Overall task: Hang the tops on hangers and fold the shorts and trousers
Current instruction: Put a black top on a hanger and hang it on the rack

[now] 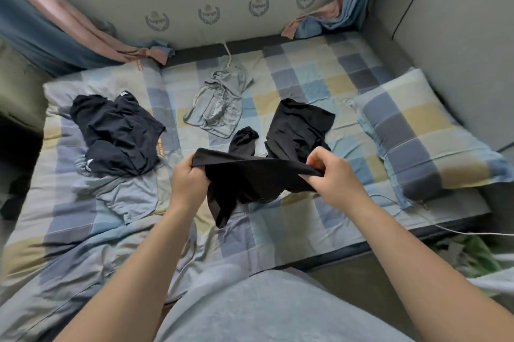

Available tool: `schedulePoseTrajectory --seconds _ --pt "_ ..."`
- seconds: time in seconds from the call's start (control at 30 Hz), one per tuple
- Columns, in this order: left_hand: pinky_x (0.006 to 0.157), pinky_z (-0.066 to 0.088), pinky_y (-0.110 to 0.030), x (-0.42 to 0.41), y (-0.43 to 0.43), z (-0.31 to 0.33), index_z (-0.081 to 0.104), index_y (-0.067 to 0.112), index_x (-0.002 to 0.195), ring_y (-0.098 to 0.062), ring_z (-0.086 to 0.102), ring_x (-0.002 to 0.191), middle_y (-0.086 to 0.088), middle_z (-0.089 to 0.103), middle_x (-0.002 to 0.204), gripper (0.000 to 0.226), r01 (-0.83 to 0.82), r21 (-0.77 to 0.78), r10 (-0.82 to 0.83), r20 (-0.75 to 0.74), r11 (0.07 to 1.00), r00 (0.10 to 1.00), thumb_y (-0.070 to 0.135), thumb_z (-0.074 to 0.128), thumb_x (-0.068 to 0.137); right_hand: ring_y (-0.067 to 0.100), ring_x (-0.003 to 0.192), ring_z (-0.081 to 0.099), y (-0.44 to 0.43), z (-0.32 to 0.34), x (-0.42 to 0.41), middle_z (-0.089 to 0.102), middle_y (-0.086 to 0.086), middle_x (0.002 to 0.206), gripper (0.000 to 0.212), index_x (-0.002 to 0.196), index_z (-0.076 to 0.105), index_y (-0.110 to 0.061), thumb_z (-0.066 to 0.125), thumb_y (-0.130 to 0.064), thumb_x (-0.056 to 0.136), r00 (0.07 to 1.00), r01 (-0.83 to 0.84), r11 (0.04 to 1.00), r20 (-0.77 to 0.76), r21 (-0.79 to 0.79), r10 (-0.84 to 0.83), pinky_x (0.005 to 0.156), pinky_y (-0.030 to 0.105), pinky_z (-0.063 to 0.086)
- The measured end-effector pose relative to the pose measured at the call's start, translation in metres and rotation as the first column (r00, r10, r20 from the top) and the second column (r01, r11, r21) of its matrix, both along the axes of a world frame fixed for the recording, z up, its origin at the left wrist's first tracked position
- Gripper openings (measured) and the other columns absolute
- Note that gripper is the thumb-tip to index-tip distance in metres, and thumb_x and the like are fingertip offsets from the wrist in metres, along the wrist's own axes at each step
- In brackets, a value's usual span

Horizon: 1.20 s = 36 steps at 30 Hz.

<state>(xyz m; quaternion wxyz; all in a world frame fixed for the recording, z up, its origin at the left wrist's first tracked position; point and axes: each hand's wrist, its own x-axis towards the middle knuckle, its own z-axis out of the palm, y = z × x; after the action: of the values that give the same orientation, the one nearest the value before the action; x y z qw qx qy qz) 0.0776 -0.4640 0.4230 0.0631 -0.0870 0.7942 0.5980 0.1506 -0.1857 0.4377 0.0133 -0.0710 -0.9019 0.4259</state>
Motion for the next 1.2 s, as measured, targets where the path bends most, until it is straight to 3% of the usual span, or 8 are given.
schedulePoseTrajectory --seconds 0.2,0.33,0.53,0.63,0.77,0.9,1.0,1.2 --pt "0.053 0.049 -0.022 -0.011 -0.025 0.048 0.068 0.019 0.067 -0.008 0.056 0.058 0.005 0.062 0.063 0.045 -0.115 0.217 0.123 -0.025 0.969 0.992 -0.003 0.039 0.093 0.01 0.054 0.04 -0.033 0.028 -0.002 0.047 -0.003 0.057 0.031 0.071 0.05 -0.021 0.072 -0.031 0.091 0.99 -0.091 0.993 -0.111 -0.076 0.082 0.054 0.021 0.033" --pt "0.053 0.043 -0.021 -0.023 -0.072 0.075 0.059 0.025 0.05 -0.013 0.05 0.056 0.008 0.053 0.055 0.044 -0.13 0.287 0.131 0.017 0.949 0.991 0.006 0.04 0.085 0.013 0.067 0.058 -0.05 0.01 -0.002 0.062 -0.006 0.067 0.016 0.079 0.062 -0.03 0.072 -0.033 0.09 0.982 -0.179 0.979 0.079 0.098 0.171 0.063 0.028 0.044" --pt "0.071 0.042 -0.033 -0.051 -0.125 0.078 0.058 0.017 0.075 -0.024 0.056 0.071 -0.007 0.059 0.075 0.014 -0.197 0.27 0.137 0.223 0.942 0.965 0.021 0.05 0.086 0.021 0.097 0.063 -0.074 -0.044 0.016 0.063 -0.012 0.089 0.015 0.098 0.074 -0.022 0.059 -0.024 0.101 0.927 -0.117 0.986 0.37 0.121 0.065 0.074 0.026 0.045" --pt "0.063 0.051 -0.029 -0.054 -0.141 0.064 0.059 0.013 0.084 -0.02 0.068 0.063 -0.004 0.069 0.067 0.021 -0.176 0.275 0.089 0.302 0.945 0.949 0.015 0.045 0.1 0.018 0.113 0.056 -0.1 -0.038 0.01 0.059 -0.011 0.111 0.02 0.105 0.075 -0.021 0.057 -0.012 0.101 0.948 -0.149 0.983 0.299 0.103 0.112 0.099 0.033 0.042" --pt "0.074 0.054 -0.033 -0.041 -0.157 0.054 0.065 0.014 0.094 -0.02 0.073 0.092 -0.004 0.075 0.099 0.021 -0.036 0.244 -0.038 0.294 0.969 0.955 0.025 0.049 0.104 0.018 0.12 0.058 -0.141 -0.003 -0.007 0.068 -0.003 0.122 0.038 0.11 0.076 -0.011 0.054 0.009 0.088 0.976 -0.201 0.967 0.118 0.154 0.184 0.11 0.039 0.038" --pt "0.092 0.051 -0.028 -0.016 -0.156 0.05 0.067 0.033 0.113 -0.006 0.064 0.112 0.008 0.067 0.123 0.029 0.399 0.071 -0.405 0.153 0.914 0.901 0.03 0.077 0.086 0.007 0.076 0.052 -0.181 0.033 -0.018 0.059 -0.016 0.074 0.02 0.079 0.066 -0.019 0.053 -0.008 0.09 0.951 -0.306 0.946 -0.022 0.112 0.31 0.087 0.037 0.039" --pt "0.078 0.05 -0.01 0.008 -0.143 0.047 0.062 0.046 0.117 0.009 0.064 0.097 0.021 0.069 0.107 0.05 0.677 0.054 -0.677 0.136 0.734 0.723 0.031 0.083 0.074 0.013 0.058 0.045 -0.202 0.05 -0.028 0.05 -0.004 0.058 0.028 0.069 0.059 -0.012 0.06 -0.014 0.097 0.95 -0.302 0.953 -0.08 0.022 0.302 0.061 0.034 0.036" --pt "0.066 0.043 -0.037 0.017 -0.137 0.031 0.067 0.014 0.087 -0.009 0.054 0.066 0.005 0.062 0.07 0.017 0.433 -0.15 -0.453 -0.146 0.889 0.88 0.016 0.057 0.1 0.009 0.054 0.042 -0.212 0.048 -0.038 0.051 -0.008 0.057 0.023 0.071 0.061 -0.022 0.065 -0.016 0.093 0.955 -0.267 0.963 -0.13 0.024 0.267 0.054 0.025 0.032"
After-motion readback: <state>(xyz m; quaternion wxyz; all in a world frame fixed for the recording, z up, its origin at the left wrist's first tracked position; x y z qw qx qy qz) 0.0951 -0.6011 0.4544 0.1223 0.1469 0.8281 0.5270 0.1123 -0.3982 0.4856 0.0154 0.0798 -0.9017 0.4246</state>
